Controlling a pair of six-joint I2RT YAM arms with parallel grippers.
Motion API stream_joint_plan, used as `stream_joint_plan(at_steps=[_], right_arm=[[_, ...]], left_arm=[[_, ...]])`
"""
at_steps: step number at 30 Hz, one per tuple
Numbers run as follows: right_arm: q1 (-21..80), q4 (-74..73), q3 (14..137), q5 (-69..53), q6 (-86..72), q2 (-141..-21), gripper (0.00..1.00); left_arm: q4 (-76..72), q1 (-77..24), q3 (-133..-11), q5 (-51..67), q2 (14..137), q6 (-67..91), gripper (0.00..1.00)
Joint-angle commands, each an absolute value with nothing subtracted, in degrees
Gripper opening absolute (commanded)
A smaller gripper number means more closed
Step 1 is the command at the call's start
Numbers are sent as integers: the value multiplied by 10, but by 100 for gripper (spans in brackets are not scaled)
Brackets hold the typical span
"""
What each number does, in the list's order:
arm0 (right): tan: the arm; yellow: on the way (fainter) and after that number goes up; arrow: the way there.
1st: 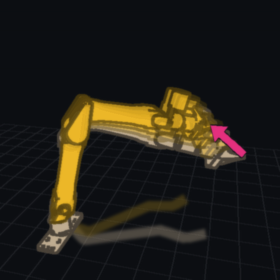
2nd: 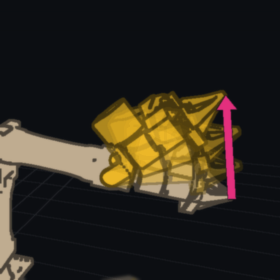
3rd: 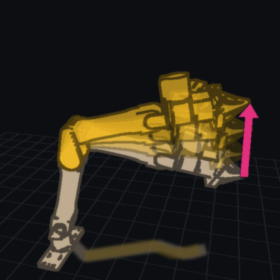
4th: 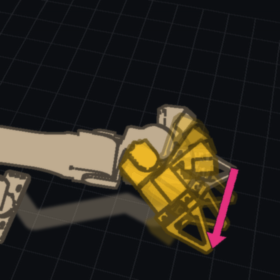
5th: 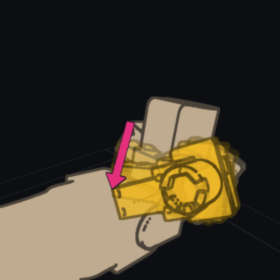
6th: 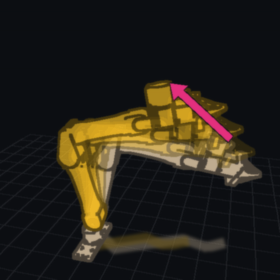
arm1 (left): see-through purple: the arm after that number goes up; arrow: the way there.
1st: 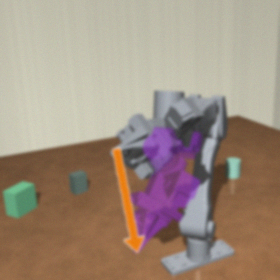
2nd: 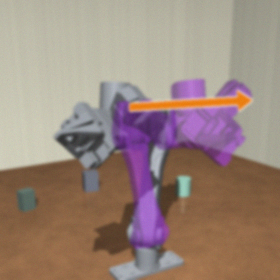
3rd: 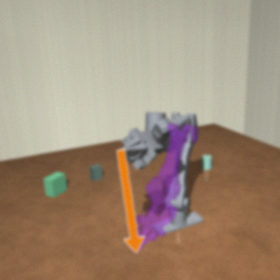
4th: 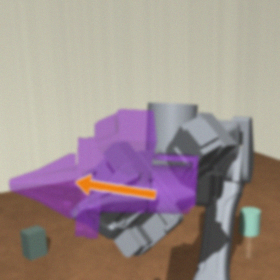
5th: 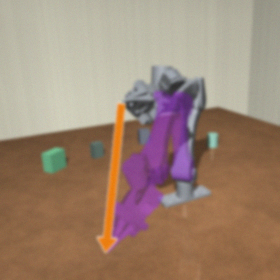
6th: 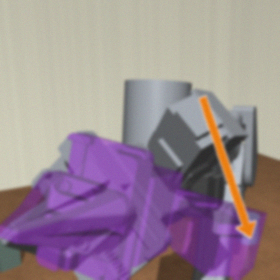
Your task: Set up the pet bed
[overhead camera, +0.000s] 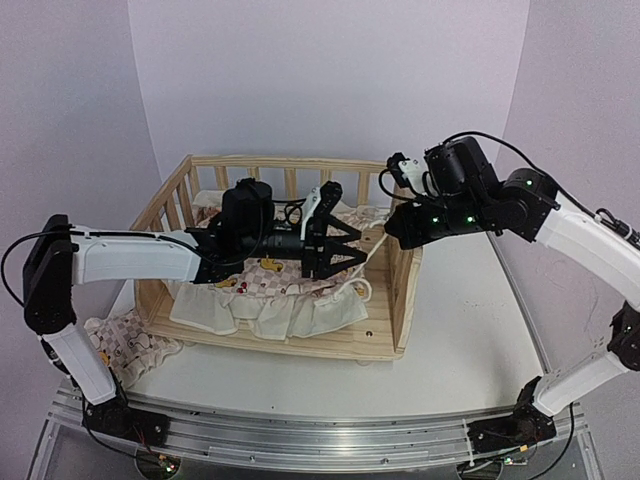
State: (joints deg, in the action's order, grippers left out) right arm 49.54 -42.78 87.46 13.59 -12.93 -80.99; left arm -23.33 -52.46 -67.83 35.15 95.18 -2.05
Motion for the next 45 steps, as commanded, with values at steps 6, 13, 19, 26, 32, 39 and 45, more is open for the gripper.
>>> stream_joint_plan(at_steps=[6, 13, 19, 26, 32, 39, 45], right_arm=[[479, -368, 842, 128, -190, -750, 0], [457, -367, 805, 127, -214, -732, 0], [426, -367, 799, 79, -234, -728, 0], [412, -369, 810, 70, -238, -698, 32], [379, -376, 759, 95, -273, -639, 38], [256, -368, 677, -112, -317, -648, 39], [190, -277, 611, -311, -276, -660, 31]], left_arm=[[-279, -552, -766, 382, 1031, -15, 42], [-290, -556, -781, 353, 1045, -5, 1], [-288, -563, -787, 351, 1063, 12, 0], [-248, -563, -809, 290, 1097, -32, 0], [-237, -565, -844, 302, 1126, -77, 0], [-233, -567, -888, 328, 1158, -161, 0], [-215, -573, -907, 387, 1170, -242, 0]])
